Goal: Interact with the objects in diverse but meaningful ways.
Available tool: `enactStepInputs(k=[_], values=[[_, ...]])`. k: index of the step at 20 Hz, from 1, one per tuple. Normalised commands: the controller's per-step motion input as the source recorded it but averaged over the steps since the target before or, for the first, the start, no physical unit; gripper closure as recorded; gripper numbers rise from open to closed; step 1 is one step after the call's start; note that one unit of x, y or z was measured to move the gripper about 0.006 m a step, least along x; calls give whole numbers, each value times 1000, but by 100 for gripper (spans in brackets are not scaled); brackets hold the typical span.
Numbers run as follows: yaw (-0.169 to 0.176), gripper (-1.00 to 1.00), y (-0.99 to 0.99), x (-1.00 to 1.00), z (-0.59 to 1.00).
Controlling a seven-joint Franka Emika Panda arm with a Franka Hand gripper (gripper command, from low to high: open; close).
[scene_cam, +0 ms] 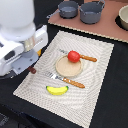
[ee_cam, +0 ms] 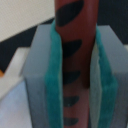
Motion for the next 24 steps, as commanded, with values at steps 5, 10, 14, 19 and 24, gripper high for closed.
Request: enactStepInputs(k=[5,10,14,19,24], values=[[-72,100,-49,-475,-336],[-76,100,-2,-273,-329],[-51,100,9,-99,-328],[-21,100,66,-17,-174],[-3,-100,87,0,-76]])
